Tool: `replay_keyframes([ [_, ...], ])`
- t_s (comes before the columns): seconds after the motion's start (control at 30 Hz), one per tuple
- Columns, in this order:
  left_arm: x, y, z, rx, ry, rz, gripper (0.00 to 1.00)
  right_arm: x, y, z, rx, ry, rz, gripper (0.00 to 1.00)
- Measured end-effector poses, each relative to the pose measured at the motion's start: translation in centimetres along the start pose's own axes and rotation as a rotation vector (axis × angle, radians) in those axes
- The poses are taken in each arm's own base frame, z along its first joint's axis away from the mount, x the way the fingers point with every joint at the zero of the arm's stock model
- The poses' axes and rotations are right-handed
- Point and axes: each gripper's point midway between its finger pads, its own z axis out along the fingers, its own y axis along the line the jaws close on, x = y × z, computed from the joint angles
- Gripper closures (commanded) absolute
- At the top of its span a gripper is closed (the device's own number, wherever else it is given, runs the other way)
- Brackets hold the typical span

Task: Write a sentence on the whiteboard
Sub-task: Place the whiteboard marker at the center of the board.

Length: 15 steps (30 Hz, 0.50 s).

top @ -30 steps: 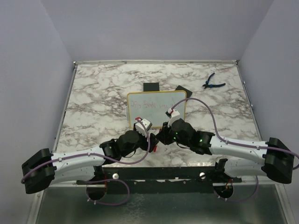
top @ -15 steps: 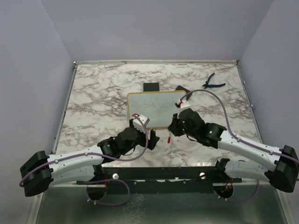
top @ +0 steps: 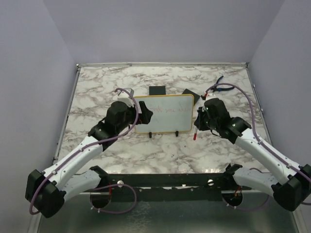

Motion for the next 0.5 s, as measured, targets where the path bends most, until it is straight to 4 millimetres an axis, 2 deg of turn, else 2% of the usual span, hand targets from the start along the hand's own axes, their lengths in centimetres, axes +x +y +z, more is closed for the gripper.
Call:
replay_keyframes([
  [0.07,-1.9,0.5,-0.3,-0.018,-0.016,-0.008,0.01,0.3,-1.1,0.3,0.012,0.031,0.025,0.99],
  [0.2,-5.2,3.0,-1.3,-0.095,-0.047,-0.023,0.01,1.3,-3.1,1.5,0.024,0.113,0.096,0.99],
  [0.27,-6.3,4.9,-1.8,-0.15,-0.057,-0.025,0.01,1.7,-3.9,2.1,0.029,0.148,0.127,0.99],
  [0.33,-7.3,7.8,-2.5,-0.234,-0.069,-0.03,0.01,2.4,-4.8,2.9,0.046,0.193,0.148,0.99],
  [0.5,-8.0,14.0,-4.4,-0.45,-0.081,-0.02,0.01,4.2,-6.3,5.2,0.108,0.314,0.132,0.99],
])
